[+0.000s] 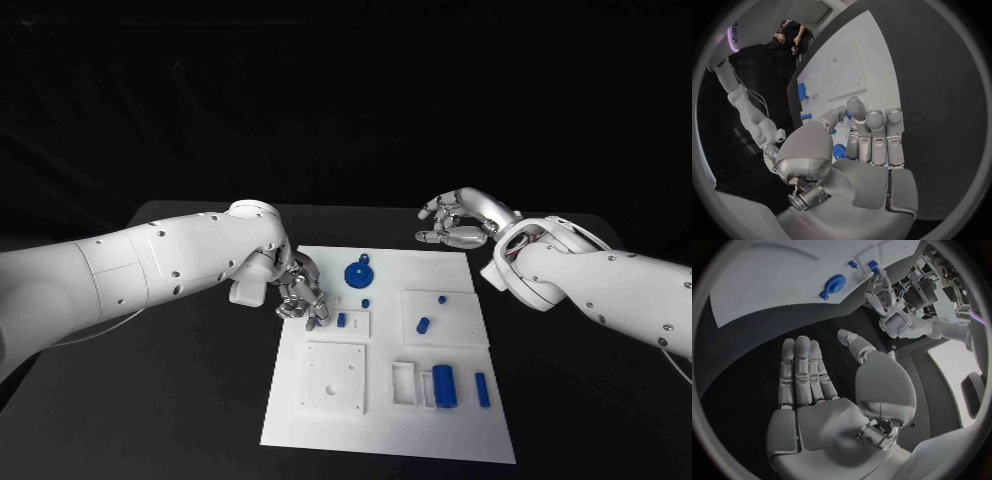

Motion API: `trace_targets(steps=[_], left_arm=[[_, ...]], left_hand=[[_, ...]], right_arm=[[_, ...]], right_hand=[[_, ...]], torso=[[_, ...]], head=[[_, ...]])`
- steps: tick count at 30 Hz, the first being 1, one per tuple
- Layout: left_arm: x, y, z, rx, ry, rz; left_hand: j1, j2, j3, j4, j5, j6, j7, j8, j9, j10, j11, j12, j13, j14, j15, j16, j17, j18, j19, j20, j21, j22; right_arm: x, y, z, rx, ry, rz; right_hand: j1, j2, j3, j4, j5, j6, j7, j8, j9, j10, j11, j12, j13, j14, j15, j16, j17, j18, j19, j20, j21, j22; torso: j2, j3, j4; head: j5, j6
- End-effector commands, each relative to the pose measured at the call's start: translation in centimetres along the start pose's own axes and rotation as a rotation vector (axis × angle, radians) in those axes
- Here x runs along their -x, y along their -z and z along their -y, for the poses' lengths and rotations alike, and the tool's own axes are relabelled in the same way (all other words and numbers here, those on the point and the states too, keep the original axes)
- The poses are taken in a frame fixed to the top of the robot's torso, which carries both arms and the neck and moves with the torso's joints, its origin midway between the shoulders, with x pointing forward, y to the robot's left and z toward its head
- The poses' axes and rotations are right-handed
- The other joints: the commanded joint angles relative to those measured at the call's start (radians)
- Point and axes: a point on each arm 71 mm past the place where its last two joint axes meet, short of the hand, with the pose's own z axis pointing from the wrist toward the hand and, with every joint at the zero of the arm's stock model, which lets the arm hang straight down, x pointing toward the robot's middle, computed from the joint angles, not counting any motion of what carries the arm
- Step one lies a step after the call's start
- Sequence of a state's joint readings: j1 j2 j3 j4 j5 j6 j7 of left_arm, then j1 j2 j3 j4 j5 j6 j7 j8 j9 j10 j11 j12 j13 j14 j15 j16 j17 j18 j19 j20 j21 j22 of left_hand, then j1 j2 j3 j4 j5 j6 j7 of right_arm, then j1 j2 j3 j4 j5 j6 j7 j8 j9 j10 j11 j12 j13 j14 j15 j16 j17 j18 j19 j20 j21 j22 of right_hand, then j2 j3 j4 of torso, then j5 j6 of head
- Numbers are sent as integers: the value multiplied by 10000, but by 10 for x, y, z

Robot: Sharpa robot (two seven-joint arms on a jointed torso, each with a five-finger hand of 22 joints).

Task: Assemble the parts on the task board

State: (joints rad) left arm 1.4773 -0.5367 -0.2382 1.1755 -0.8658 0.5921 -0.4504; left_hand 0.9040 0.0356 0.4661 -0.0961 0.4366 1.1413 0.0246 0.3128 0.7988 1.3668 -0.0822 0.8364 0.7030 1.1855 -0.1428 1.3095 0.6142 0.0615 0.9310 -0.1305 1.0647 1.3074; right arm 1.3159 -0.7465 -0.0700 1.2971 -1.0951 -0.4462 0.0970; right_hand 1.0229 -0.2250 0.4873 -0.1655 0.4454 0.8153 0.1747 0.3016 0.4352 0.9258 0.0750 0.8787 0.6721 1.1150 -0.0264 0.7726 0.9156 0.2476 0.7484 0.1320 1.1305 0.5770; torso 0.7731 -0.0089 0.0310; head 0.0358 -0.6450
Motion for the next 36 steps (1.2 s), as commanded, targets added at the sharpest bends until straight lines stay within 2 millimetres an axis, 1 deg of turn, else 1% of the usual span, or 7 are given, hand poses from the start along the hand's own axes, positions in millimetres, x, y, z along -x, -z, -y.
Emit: trace_targets(steps=[1,11,16,29,32,36], left_arm=[[-3,0,5,-267,-23,-329],[0,-1,4,-12,-100,73],[4,-1,2,91,28,566],[5,-2,4,296,21,596],[5,-2,4,322,15,576],[6,-3,5,337,43,655]], left_hand=[[12,57,1873,-1878,68,-16,-19,-17,15,-28,-59,57,17,3,-59,34,16,-49,-4,-1057,56,208],[8,60,1870,-1866,59,-25,-16,-22,32,-38,-57,65,18,-8,-58,39,16,-50,-11,-1054,63,206],[-15,116,1861,-1789,-187,-97,5,-65,97,-61,-38,97,15,-27,-76,43,-1,-42,-11,-1053,85,190],[-27,145,1874,-1739,-358,-176,33,-124,144,-86,-10,126,16,-46,-97,43,-17,-33,-20,-1056,92,179],[-32,166,1880,-1704,-511,-221,55,-168,168,-97,13,147,18,-57,-105,51,-24,-31,-33,-1057,94,176],[-33,164,1879,-1701,-529,-225,58,-174,172,-98,15,151,18,-59,-106,53,-25,-31,-34,-1057,96,176]], right_arm=[[-1,0,-1,113,0,-128],[-1,0,-1,116,-1,-123],[-1,0,-1,117,-1,-126],[-1,0,-1,123,-4,-128],[-1,1,-2,126,-6,-132],[-1,1,-2,128,-8,-141]], right_hand=[[-100,-23,-52,2,48,-24,66,38,-10,-73,-24,53,-11,60,11,-39,9,142,-11,44,-59,13],[-100,-23,-53,3,50,-25,67,38,-11,-75,-24,57,-18,59,11,-41,10,142,-12,44,-62,17],[-100,-24,-54,4,51,-25,67,39,-11,-76,-24,60,-21,59,11,-42,11,142,-12,44,-63,19],[-100,-24,-56,6,54,-24,67,40,-12,-78,-24,65,-29,59,12,-44,13,142,-12,44,-67,24],[-102,-25,-56,8,55,-25,67,40,-12,-79,-23,67,-31,59,12,-44,13,142,-11,45,-67,25],[-105,-24,-57,11,56,-25,67,40,-12,-79,-23,68,-33,59,12,-45,14,142,-11,45,-68,26]], torso=[[1,-1,8],[-1,-4,4],[0,-4,5],[-1,0,6],[-1,-3,5],[1,-2,1]], head=[[3,1],[8,2],[7,2],[17,-4],[17,-1],[18,-1]])
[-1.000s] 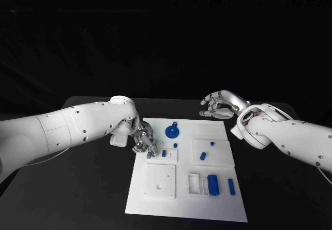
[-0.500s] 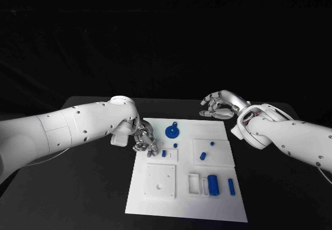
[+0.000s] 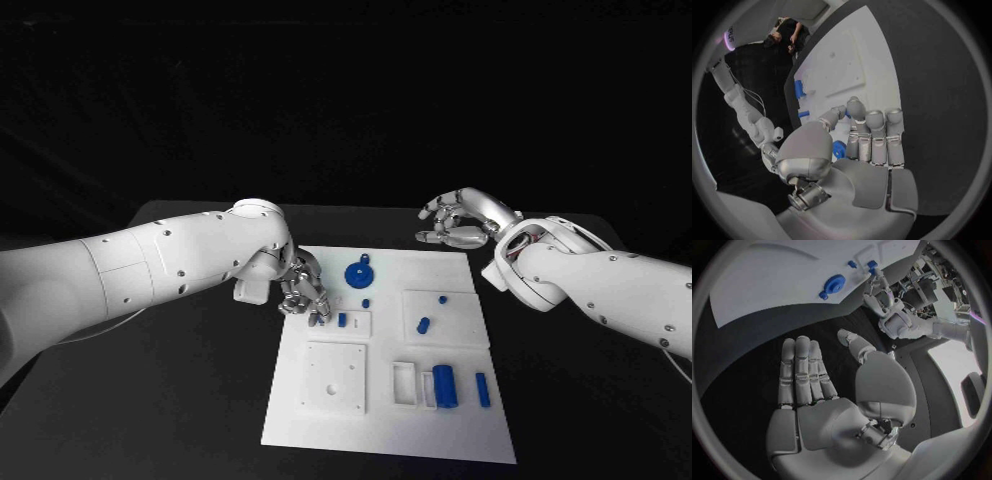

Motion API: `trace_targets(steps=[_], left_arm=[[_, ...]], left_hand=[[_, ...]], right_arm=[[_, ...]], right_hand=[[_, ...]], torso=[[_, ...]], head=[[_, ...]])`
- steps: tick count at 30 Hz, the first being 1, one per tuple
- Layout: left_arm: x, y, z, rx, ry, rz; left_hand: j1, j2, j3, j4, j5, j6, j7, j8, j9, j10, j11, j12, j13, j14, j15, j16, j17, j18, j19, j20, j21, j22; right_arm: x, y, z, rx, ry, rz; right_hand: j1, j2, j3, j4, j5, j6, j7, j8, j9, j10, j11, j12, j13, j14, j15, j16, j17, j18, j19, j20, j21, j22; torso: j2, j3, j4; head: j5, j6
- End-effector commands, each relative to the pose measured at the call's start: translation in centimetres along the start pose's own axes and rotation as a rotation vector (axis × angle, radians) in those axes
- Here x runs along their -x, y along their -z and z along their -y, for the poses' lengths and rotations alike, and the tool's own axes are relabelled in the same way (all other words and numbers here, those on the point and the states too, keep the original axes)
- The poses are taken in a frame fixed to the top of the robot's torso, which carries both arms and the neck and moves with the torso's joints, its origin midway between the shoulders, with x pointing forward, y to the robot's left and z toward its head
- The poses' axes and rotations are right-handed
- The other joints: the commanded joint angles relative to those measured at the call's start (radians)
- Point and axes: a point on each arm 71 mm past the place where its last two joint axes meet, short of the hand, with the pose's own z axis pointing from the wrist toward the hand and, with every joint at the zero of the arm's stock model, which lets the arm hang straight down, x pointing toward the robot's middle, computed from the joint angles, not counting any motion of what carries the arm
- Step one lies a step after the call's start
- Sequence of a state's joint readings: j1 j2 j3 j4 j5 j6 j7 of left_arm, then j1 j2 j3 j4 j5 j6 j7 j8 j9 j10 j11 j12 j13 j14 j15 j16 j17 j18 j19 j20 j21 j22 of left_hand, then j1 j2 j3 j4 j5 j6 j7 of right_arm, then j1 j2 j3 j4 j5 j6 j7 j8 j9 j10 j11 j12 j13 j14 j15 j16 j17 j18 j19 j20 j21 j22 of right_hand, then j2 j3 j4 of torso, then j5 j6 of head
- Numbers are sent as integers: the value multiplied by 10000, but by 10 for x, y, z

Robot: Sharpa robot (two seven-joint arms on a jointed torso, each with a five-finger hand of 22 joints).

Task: Assemble the parts on the task board

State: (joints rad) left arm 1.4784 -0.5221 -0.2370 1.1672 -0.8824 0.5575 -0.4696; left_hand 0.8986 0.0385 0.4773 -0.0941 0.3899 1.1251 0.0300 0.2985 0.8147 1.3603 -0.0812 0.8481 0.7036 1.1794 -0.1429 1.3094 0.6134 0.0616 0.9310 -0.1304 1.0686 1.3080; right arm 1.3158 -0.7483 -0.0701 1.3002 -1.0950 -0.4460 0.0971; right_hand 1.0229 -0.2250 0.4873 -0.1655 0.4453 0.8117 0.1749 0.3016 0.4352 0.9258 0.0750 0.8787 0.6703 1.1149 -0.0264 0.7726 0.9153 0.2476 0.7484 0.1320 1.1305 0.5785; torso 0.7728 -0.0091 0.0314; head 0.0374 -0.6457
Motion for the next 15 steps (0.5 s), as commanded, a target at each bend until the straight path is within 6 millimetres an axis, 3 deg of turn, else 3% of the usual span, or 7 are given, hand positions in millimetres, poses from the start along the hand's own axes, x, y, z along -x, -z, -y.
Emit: trace_targets(steps=[1,15], left_arm=[[2,-2,2,110,86,287],[6,-1,-2,262,378,810]], left_hand=[[20,136,1767,-1719,-63,-63,5,-31,13,-33,6,35,12,2,-106,53,-17,-31,-34,-1057,57,169],[-35,171,1756,-1563,-524,-198,82,-186,33,-22,85,86,-1,-19,-141,74,-37,-24,-40,-1067,72,160]], right_arm=[[-1,0,-1,118,-1,-134],[-1,1,-1,116,-6,-140]], right_hand=[[-106,-24,-58,12,56,11,66,40,-13,-80,-23,69,-16,59,12,-45,17,141,-11,46,-68,12],[-130,-13,-61,38,71,9,67,40,-15,-83,-21,77,-28,60,12,-47,19,142,-8,49,-73,19]], torso=[[5,-1,-4],[4,-2,4]], head=[[4,5],[-21,18]])
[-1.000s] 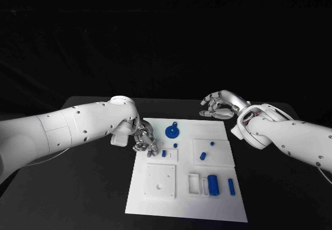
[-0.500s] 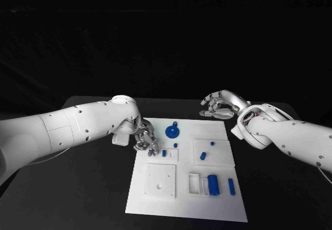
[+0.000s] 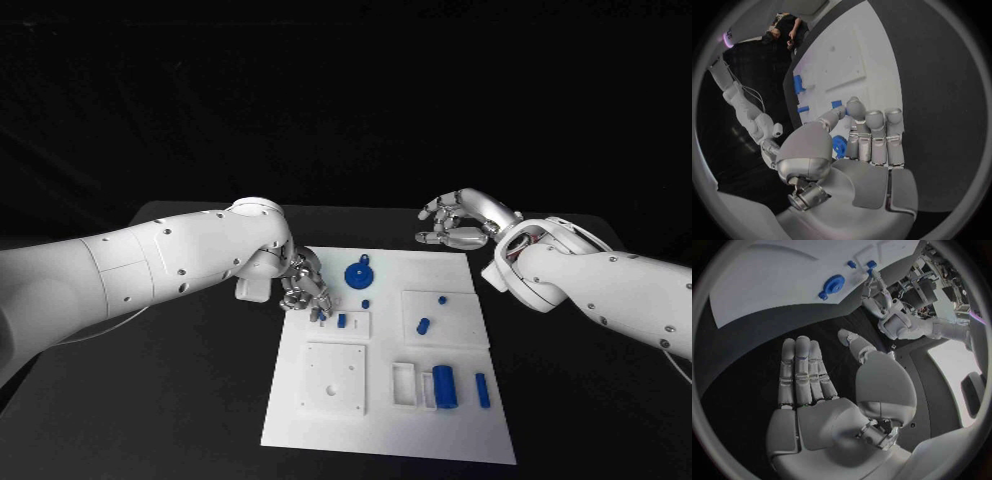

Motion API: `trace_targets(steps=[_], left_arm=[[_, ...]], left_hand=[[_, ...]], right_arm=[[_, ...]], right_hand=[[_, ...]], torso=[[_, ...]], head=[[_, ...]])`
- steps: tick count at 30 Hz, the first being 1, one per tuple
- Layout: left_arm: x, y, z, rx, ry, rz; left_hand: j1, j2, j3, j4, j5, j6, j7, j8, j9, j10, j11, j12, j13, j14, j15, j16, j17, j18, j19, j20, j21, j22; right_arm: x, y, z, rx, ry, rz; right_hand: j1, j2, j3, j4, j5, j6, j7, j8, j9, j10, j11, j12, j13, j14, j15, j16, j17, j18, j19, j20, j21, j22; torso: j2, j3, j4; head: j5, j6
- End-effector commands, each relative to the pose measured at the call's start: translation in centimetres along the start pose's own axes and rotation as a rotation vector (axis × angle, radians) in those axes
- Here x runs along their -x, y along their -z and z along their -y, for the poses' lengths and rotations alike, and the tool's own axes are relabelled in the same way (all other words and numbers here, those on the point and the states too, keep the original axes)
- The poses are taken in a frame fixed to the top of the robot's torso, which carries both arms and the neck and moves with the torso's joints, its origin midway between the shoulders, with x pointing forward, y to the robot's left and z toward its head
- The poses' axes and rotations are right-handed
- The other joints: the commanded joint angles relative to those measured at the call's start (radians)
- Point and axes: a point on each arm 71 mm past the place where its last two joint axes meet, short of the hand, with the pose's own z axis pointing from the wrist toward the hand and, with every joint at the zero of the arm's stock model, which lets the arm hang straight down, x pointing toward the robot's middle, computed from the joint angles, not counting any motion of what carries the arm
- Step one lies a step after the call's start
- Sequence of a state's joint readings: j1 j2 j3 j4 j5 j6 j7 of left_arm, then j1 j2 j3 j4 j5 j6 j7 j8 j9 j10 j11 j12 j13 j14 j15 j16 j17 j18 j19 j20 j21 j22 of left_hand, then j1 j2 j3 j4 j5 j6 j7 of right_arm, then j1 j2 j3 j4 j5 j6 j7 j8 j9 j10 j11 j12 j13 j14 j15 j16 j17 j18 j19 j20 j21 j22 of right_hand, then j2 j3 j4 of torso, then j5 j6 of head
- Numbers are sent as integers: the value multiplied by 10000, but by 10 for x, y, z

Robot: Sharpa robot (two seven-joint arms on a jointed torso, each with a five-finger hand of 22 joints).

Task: Assemble the parts on the task board

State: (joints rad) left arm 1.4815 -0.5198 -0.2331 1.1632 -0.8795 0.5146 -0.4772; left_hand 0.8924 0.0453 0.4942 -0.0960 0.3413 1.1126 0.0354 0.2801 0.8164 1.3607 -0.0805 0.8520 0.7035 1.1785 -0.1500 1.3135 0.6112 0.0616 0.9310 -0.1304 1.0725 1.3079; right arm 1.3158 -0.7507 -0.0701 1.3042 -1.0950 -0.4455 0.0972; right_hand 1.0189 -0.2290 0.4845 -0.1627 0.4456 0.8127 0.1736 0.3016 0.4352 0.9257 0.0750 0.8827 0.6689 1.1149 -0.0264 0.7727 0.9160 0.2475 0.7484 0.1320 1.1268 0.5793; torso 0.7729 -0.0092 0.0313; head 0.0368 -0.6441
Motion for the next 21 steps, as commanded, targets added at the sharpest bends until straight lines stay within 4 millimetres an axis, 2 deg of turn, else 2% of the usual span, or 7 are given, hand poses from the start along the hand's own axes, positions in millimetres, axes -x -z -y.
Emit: trace_targets(steps=[1,10,21], left_arm=[[0,-3,-3,214,157,410],[-1,-3,-1,160,83,365],[-1,-2,1,-28,-42,532]], left_hand=[[20,93,1584,-1536,-41,-80,32,-9,14,-22,83,48,-1,-11,-71,33,-17,-24,-41,-1067,32,161],[-53,45,1558,-1435,-25,-228,100,-166,-33,-6,149,44,-35,-28,-67,24,-42,-19,-55,-1074,26,153],[76,61,1626,-1529,44,-185,93,-202,-48,0,140,51,-52,-22,-60,45,-48,-9,-67,-1085,37,160]], right_arm=[[-1,0,-1,104,4,-128],[-1,0,-1,107,-1,-138],[-1,0,-1,96,-2,-166]], right_hand=[[-91,27,-34,11,70,-1,80,40,-15,-83,-21,38,-14,60,13,-48,12,143,-7,49,-37,11],[-93,25,-34,15,76,-3,80,40,-16,-85,-22,42,-20,60,12,-49,13,143,-7,48,-39,14],[-94,22,-35,19,82,-5,80,39,-17,-87,-21,47,-27,60,12,-51,15,143,-7,48,-42,18]], torso=[[3,-1,5],[0,-1,2],[1,0,0]], head=[[-15,1],[-14,0],[-9,11]])
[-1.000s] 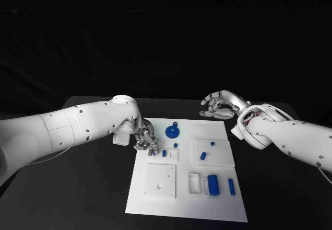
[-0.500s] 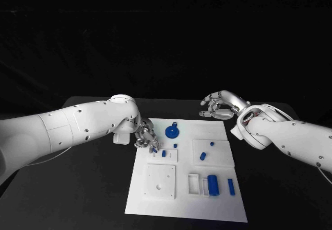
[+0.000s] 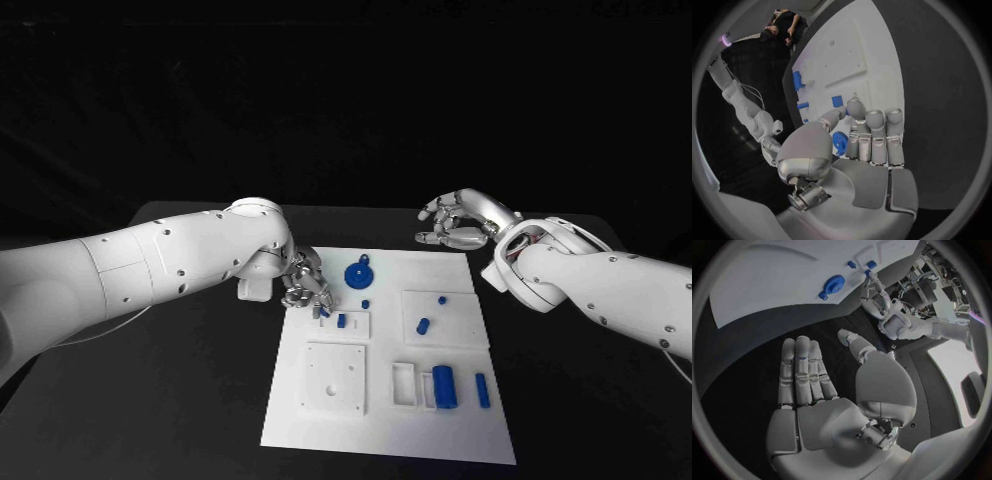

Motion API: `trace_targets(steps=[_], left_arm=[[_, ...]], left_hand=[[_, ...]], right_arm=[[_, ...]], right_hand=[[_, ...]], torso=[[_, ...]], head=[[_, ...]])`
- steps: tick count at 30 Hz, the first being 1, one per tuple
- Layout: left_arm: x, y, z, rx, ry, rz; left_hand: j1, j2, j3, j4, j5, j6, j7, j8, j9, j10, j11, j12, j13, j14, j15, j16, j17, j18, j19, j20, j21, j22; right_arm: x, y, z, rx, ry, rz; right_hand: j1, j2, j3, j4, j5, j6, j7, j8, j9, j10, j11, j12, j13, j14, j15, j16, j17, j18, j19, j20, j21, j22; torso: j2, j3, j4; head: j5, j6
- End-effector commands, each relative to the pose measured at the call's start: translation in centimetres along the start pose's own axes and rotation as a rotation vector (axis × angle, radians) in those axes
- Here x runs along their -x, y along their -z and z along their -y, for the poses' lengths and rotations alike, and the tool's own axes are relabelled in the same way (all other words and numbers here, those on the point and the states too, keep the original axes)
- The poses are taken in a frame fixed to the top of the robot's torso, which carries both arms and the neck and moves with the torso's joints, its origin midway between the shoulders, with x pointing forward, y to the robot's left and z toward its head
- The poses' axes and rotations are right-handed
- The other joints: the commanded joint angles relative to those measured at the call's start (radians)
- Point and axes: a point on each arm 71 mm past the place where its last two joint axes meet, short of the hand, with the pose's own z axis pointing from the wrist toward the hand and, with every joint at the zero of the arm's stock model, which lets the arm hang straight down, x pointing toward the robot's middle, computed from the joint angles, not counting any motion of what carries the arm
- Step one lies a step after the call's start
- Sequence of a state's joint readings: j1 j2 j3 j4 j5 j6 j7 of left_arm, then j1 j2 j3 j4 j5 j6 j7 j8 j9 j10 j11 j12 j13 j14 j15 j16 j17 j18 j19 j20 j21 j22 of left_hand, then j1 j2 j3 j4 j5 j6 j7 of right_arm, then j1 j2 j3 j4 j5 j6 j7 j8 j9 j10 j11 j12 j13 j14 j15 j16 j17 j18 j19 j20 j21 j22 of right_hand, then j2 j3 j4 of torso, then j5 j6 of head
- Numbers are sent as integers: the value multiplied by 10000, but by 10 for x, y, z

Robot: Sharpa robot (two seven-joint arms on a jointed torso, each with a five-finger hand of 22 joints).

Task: Assemble the parts on the task board

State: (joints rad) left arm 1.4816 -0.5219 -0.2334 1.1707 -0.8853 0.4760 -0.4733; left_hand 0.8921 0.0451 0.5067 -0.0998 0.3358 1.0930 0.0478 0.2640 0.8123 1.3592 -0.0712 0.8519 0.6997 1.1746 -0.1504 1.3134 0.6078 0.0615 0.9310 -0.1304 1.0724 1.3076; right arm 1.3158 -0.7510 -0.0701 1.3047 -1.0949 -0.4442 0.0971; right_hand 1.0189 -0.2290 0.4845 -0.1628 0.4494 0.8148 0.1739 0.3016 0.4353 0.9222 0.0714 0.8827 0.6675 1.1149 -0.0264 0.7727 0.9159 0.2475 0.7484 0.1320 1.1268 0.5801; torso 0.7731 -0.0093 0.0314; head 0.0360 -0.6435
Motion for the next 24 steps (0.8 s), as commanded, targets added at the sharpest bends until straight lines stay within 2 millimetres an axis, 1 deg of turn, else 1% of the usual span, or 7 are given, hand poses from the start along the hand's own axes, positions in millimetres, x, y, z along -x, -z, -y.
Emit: trace_targets(steps=[1,5,9,10,13,19,24], left_arm=[[-3,-2,-1,-18,-137,250],[-4,1,-3,-209,-28,609],[-5,4,-6,-419,202,967],[-6,5,-7,-501,307,975],[-8,7,-9,-591,499,899],[-14,12,-13,-743,722,623],[-17,12,-16,-735,737,147]], left_hand=[[98,58,1507,-1510,148,34,-39,-39,-5,22,40,56,-16,27,-54,55,-13,-9,-64,-1084,44,164],[144,26,1503,-1581,387,135,-77,-34,2,66,1,70,-32,74,-39,87,-16,-13,-37,-1082,70,163],[162,0,1494,-1634,633,242,-125,-18,22,127,-49,73,-56,151,-38,110,-22,-6,18,-1086,88,149],[161,-16,1491,-1659,751,286,-146,-8,36,148,-70,71,-66,177,-39,115,-24,-3,37,-1086,90,143],[161,-23,1489,-1666,788,300,-151,-4,40,154,-76,70,-69,185,-39,117,-25,-2,43,-1086,91,141],[162,-69,1482,-1747,1117,408,-205,27,85,216,-132,74,-87,257,-44,141,-22,7,93,-1089,99,130],[165,-80,1481,-1777,1203,437,-219,33,101,233,-146,76,-92,274,-43,148,-20,9,99,-1088,97,127]], right_arm=[[-1,0,-1,99,0,-153],[-2,0,-1,108,-1,-152],[-2,0,-1,109,-1,-152],[-1,0,-1,107,1,-148],[-1,0,-1,102,4,-143],[-1,0,-1,105,1,-140],[-2,0,-1,111,-3,-148]], right_hand=[[-95,21,-35,20,44,-27,77,39,-17,-52,14,47,-14,60,12,-51,16,143,-7,48,-42,11],[-96,20,-36,21,45,-27,77,39,-18,-53,14,49,-16,59,12,-52,17,143,-7,47,-43,12],[-97,20,-37,23,46,-28,77,39,-18,-54,15,50,-19,59,12,-52,17,143,-8,47,-45,13],[-97,20,-37,23,46,-28,77,39,-18,-54,15,51,-20,59,13,-53,18,143,-8,47,-45,14],[-97,20,-37,24,46,-28,77,39,-18,-54,15,51,-20,59,13,-53,18,143,-8,47,-45,14],[-97,20,-38,25,47,-28,77,40,-18,-56,15,53,-23,58,13,-53,18,143,-8,47,-47,16],[-96,20,-38,25,49,-29,77,40,-19,-57,15,55,-26,58,13,-54,19,143,-9,47,-48,18]], torso=[[0,1,0],[2,0,-10],[0,1,1],[0,1,3],[-1,0,5],[-5,-3,6],[-8,1,13]], head=[[-1,5],[12,5],[-1,-1],[-2,-4],[-13,-5],[-2,-14],[26,-23]])
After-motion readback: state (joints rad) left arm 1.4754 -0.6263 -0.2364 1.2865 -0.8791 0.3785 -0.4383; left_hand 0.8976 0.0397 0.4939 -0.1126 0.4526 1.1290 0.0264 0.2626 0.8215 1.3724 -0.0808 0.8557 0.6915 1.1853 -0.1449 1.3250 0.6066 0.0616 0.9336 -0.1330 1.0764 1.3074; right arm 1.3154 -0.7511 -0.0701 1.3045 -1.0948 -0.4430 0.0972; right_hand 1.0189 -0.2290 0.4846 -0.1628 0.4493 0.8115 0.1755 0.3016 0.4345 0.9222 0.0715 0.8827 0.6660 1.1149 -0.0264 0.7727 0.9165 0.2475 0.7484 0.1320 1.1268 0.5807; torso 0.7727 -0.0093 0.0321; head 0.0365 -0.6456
